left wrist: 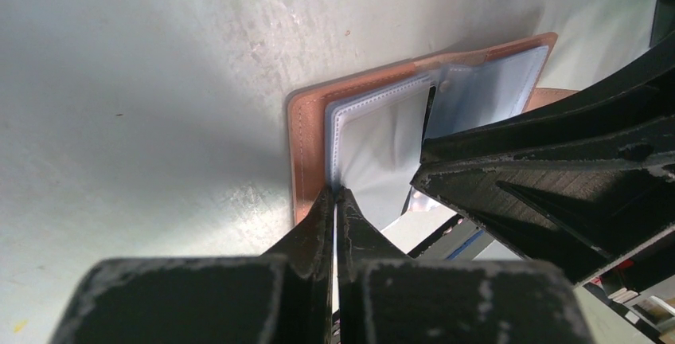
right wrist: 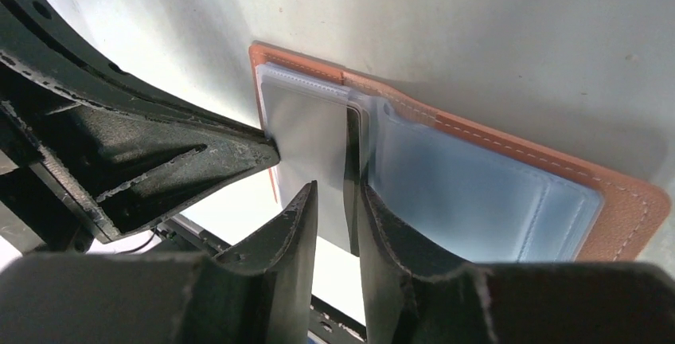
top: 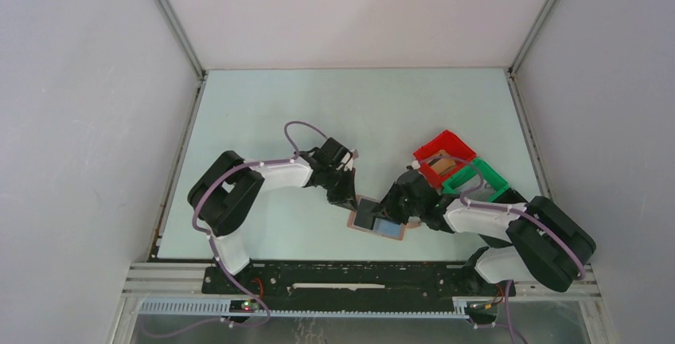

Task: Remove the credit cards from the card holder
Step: Remove the credit card from the card holder.

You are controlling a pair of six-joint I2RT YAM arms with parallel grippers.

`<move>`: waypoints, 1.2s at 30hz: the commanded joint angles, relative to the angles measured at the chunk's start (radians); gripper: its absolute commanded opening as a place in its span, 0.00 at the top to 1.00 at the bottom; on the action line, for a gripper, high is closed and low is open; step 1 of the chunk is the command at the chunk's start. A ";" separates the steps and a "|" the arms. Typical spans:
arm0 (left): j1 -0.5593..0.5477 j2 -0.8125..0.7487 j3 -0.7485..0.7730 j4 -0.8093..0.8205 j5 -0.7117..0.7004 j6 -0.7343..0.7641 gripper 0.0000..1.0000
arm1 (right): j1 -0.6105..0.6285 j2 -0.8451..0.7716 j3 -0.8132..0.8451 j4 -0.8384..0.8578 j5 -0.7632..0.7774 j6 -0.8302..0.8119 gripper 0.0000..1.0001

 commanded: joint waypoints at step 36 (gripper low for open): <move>0.065 -0.099 -0.209 0.112 -0.082 -0.052 1.00 | 0.016 0.169 0.060 0.166 -0.050 0.009 0.73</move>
